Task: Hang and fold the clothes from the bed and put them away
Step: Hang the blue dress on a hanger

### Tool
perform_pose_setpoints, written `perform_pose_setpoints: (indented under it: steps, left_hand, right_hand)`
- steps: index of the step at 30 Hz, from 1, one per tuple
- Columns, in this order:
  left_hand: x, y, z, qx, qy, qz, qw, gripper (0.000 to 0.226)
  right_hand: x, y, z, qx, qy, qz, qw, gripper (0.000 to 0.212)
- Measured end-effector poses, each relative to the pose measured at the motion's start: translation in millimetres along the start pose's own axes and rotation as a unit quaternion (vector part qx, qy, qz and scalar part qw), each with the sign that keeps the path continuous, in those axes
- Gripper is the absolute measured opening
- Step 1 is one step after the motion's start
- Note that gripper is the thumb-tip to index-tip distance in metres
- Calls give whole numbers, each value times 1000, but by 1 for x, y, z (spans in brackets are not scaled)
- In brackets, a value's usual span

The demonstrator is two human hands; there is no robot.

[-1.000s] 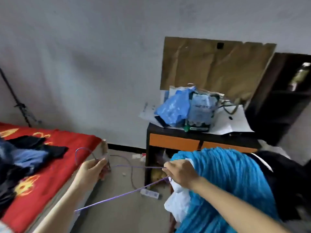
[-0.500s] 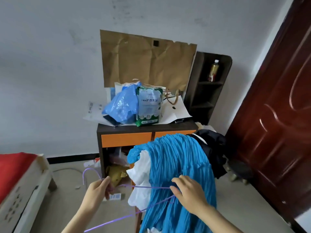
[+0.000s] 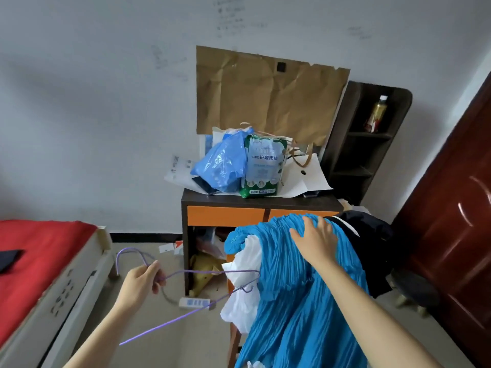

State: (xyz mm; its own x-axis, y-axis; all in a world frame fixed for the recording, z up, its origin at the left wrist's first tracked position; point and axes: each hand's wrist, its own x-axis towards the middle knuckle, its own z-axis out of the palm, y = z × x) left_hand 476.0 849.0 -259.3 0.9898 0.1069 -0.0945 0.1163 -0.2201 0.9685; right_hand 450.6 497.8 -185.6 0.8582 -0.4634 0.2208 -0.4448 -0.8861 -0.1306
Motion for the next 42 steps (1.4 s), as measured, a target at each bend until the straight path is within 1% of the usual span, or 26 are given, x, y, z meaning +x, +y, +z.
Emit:
perform_pose_setpoints:
  steps: [2,4,5,7,8,10,11,13,15,16,18,20,22,23,26,30,32,34,36,39,42]
  left_hand:
    - [0,-6,-11,-8,32,-8,999,39]
    - [-2,-13,-19,-23,65,-21,997,39]
    - [-4,-18,-23,-33,86,-30,995,38]
    - [-7,-27,-28,-41,117,-44,991,39]
    - [-10,-32,-29,-44,126,-50,990,39]
    - [-16,-40,-31,-53,144,-71,986,39]
    - [-18,-43,-31,-55,155,-79,983,38]
    - [-25,-51,-27,-55,175,-89,979,37]
    - [-31,-58,-22,-58,190,-102,975,35]
    - [-33,-62,-19,-61,195,-109,973,34]
    - [-36,-66,-15,-68,204,-119,969,33]
    - [-37,-66,-14,-78,210,-125,967,32]
    - [-36,-63,-14,-85,220,-128,963,32]
    - [-34,-60,-15,-85,222,-125,963,32]
    - [-34,-57,-15,-90,241,-116,959,33]
    - [-44,-61,-16,-106,252,-115,955,35]
    - [-56,-68,-20,-111,273,-115,949,36]
    - [-67,-75,-27,-113,293,-115,942,37]
    - [-77,-82,-38,-116,311,-122,935,38]
    - [-90,-89,-57,-159,340,-143,916,35]
    - [-105,-92,-73,-165,385,-140,897,35]
  right_hand:
    - [19,-2,7,-5,-59,28,998,70]
    - [28,4,17,-9,-93,59,994,75]
    - [29,6,25,-20,-87,63,994,71]
    - [27,13,39,-59,-36,54,996,61]
    - [25,15,44,-73,-16,45,996,59]
    - [27,17,49,-87,-14,28,996,60]
    - [31,19,49,-83,-22,23,996,57]
    - [40,23,44,-35,-41,23,998,44]
    - [44,26,36,59,-25,22,998,32]
    - [44,26,33,89,4,14,996,28]
    - [38,20,26,121,89,-22,988,21]
    - [31,8,15,182,183,-70,963,10]
    - [27,-7,0,234,264,-129,927,15]
    - [27,-14,-8,260,287,-155,909,17]
    - [25,-37,-29,339,281,-205,874,19]
    - [12,-74,-43,353,301,-314,829,18]
    - [10,-95,-45,379,284,-342,812,17]
    - [5,-114,-46,431,239,-328,806,17]
    - [-3,-130,-47,491,192,-327,784,18]
    - [-22,-158,-45,558,100,-361,740,15]
    - [-42,-187,-38,586,1,-377,717,12]
